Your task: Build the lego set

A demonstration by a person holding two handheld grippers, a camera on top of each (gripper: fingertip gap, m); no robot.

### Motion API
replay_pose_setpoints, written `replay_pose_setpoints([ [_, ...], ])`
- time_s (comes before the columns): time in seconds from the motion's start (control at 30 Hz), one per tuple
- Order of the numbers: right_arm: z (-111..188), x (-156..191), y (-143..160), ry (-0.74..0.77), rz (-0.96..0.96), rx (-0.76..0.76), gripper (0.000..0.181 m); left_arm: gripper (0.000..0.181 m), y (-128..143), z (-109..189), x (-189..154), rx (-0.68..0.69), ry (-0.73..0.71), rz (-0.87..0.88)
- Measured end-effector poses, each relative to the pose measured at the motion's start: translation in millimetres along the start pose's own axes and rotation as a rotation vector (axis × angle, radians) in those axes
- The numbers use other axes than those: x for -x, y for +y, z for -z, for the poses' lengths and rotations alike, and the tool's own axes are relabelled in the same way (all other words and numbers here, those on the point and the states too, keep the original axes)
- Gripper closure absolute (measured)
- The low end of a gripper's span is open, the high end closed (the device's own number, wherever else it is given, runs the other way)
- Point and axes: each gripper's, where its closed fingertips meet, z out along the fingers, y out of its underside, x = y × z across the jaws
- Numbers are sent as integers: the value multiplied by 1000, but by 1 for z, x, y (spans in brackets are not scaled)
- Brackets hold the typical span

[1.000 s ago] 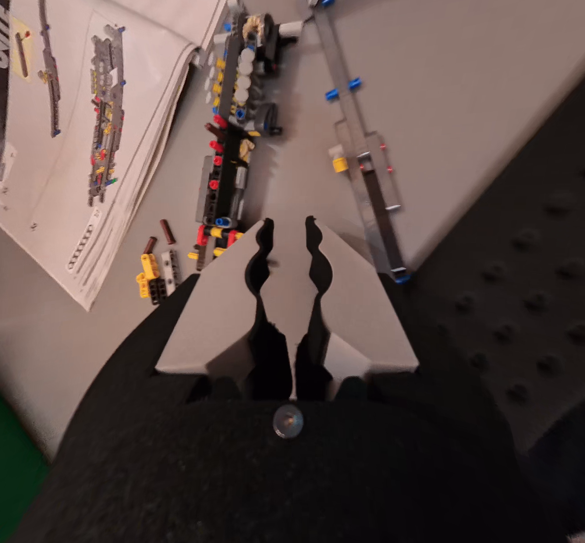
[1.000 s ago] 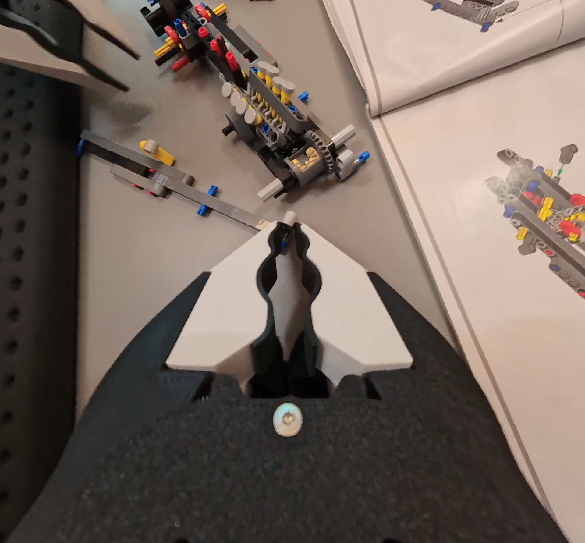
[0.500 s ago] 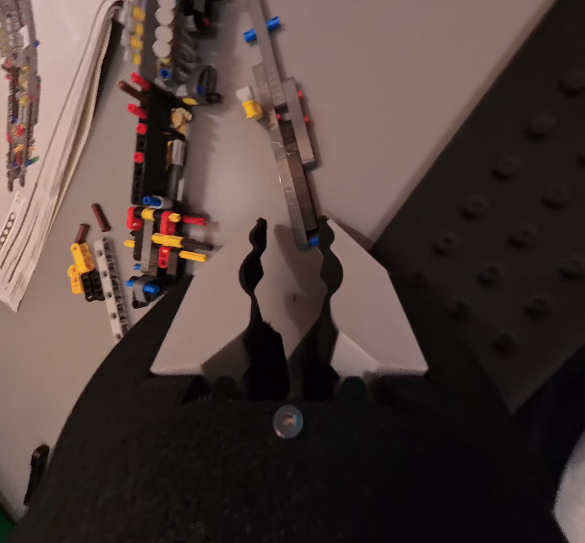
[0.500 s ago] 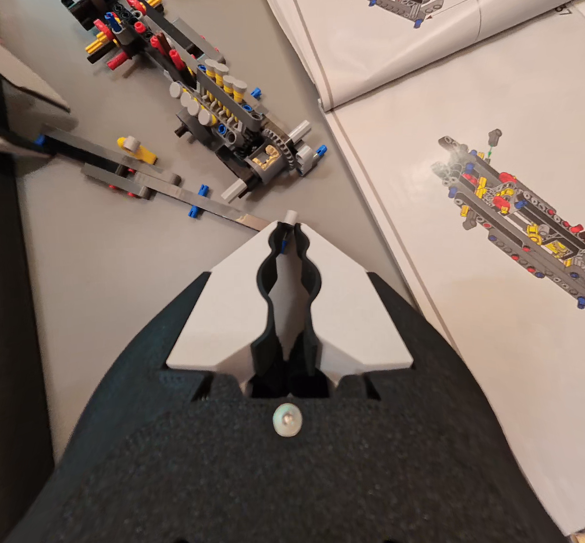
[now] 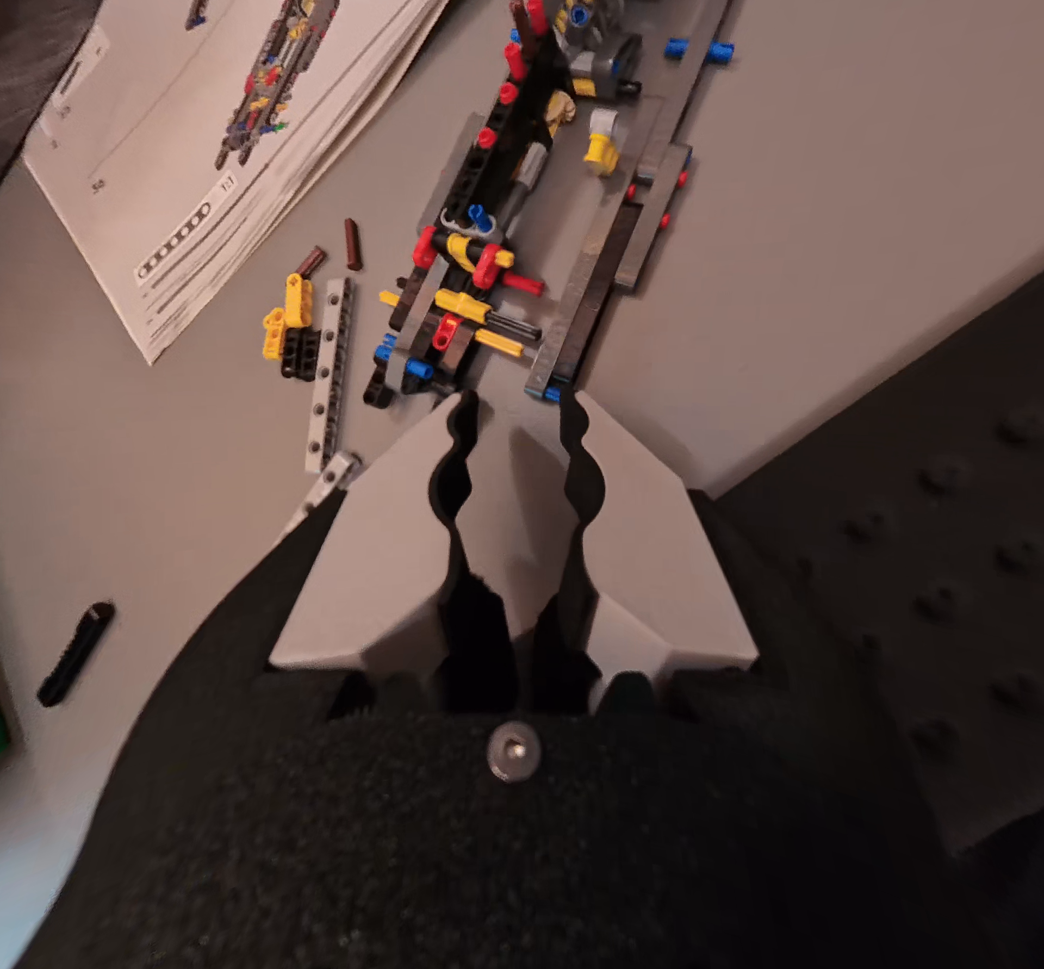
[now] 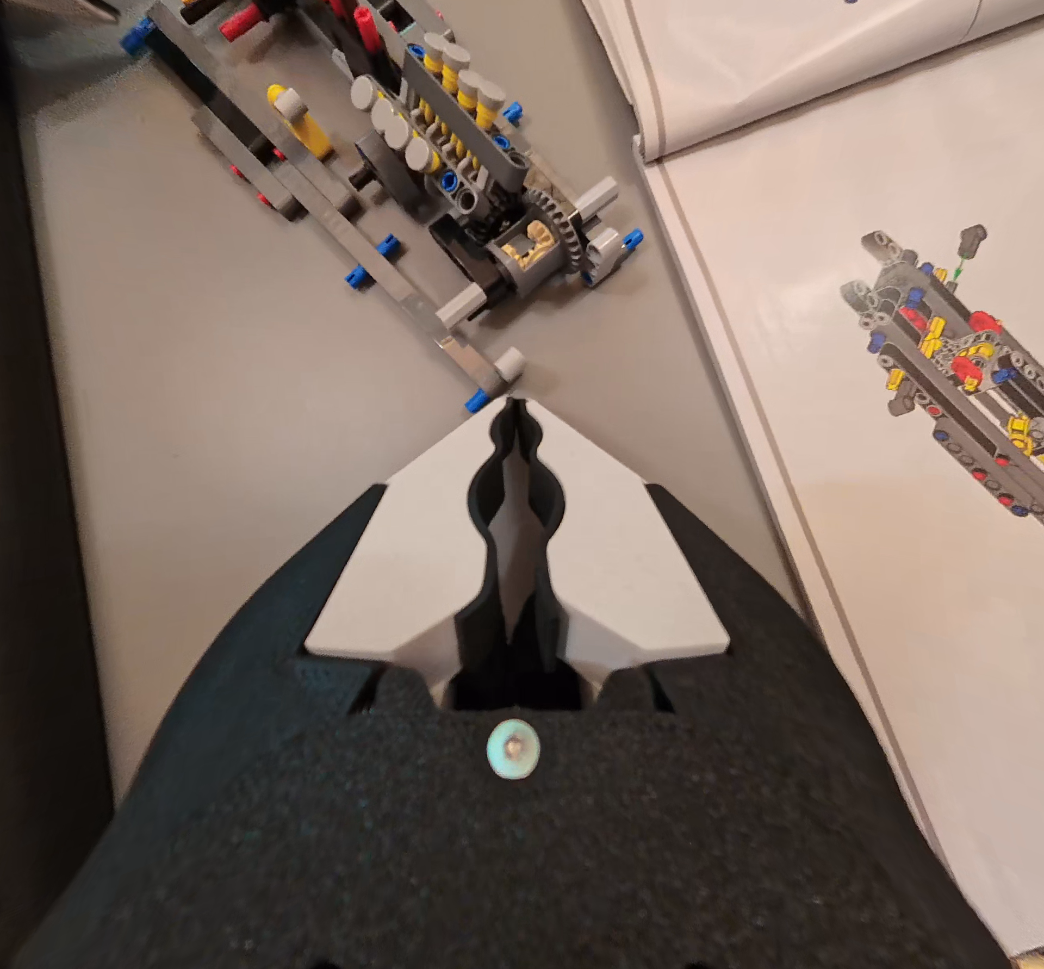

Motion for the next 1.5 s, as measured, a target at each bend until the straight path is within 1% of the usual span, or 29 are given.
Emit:
replay_pose_setpoints([
  [0.1,3,-2,2,6,10,6,181,152,6,6,-2,-3,46,53],
  [0.27,7,-3,0,1,43,-30,180,164,10,5,-7,-8,120,110],
  [0.4,7,1,-5,-47,24,-77,178,164,7,4,-10,-4,156,123],
  [0.53,13,2,-12,-72,8,-125,178,168,-2,9,-19,-32,218,123],
  [0.63,15,2,-19,-43,42,-155,179,166,1,2,-16,1,174,64],
  [0.7,16,10,-26,-50,89,-185,179,164,4,-4,-15,23,152,31],
  [0.73,17,18,-29,-70,115,-198,179,165,3,-5,-17,15,158,24],
  [0.8,16,32,-36,-101,162,-227,179,163,0,-6,-18,10,160,13],
  [0.87,9,49,-45,-131,239,-271,174,157,-1,-7,-16,3,141,-15],
  [0.9,4,60,-48,-145,281,-281,170,155,-3,-6,-14,-3,131,-39],
  [0.93,-1,68,-49,-142,318,-273,169,154,-6,-4,-11,-11,123,-62],
  [1.0,-10,82,-53,-123,393,-264,169,157,-11,0,4,-23,88,-103],
  [1.07,-15,90,-57,-91,458,-255,166,164,-15,0,29,-46,46,-123],
  [1.1,-18,87,-56,-46,487,-230,166,163,-14,-2,38,-49,62,-109],
  [1.13,-20,81,-55,6,507,-198,166,157,-12,-6,44,-45,106,-84],
  [1.2,-23,72,-51,73,521,-140,169,147,-14,-13,46,-80,212,-42],
  [1.27,-25,81,-55,37,494,-150,175,135,-15,-23,49,-89,248,-48],
  [1.33,-25,103,-69,-39,490,-198,172,123,-15,-34,46,-77,275,-61],
  [1.37,-26,109,-76,-45,503,-209,168,125,-17,-36,41,-84,304,-63],
  [1.43,-35,117,-81,-43,533,-178,156,121,-19,-40,39,-88,321,-55],
  [1.5,-46,120,-86,-47,547,-156,154,124,-20,-44,36,-80,349,-38],
])
